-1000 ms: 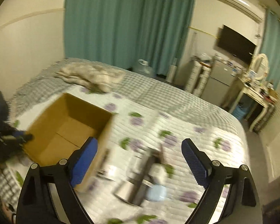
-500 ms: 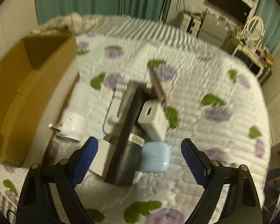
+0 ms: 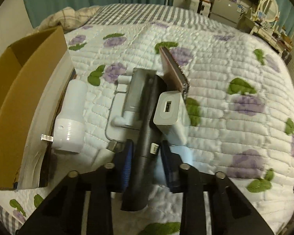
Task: Organize rigid objects
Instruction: 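Grasp the black cylinder with the right tool and lift, then lower the black cylinder into the box and open the right tool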
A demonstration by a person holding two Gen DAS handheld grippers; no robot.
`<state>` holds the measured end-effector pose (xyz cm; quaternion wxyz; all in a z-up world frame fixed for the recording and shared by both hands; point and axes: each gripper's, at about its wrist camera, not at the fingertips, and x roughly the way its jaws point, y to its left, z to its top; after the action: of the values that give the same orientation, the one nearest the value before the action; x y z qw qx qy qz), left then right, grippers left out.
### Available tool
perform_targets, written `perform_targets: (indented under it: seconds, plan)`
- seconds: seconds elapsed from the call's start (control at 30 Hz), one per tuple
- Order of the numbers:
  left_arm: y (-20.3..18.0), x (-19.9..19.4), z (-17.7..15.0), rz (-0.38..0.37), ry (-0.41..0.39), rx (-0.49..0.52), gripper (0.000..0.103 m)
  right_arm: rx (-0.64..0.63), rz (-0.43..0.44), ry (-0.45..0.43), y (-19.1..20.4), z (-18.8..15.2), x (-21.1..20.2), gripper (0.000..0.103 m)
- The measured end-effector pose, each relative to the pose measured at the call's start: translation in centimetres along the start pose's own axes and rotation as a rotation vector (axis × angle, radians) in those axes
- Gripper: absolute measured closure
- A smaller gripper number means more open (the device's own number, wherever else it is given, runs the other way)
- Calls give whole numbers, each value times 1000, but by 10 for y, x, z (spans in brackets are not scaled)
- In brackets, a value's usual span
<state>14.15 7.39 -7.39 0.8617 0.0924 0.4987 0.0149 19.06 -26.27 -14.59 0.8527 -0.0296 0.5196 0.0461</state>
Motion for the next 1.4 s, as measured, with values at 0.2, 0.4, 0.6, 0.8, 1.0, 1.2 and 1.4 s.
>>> perform_targets:
  seconds: [0.2,0.4,0.6,0.8,1.0,1.2,1.4]
  plan:
    - [0,1,0,-4,-2,-2,95,-7,-10,23,0,9,9,80]
    - [1,1,1,-5,-2,-2,95,3,6,-43,-3,6,-5,83]
    - [0,1,1,-7,-3,-3,95,-25,60,-178,10,16,-62,84]
    - [1,1,0,-6,-4,-3,95,-88,149,-307,42,44,-121,84]
    - [0,1,0,-11,-5,-4,95,-159,244,-351,96,61,-139,84]
    - [0,1,0,-14,-7,-4,95,-192,330,-289,146,66,-111,84]
    - [0,2,-1,-19,-12,-1,95,-234,324,-200,180,52,-70,84]
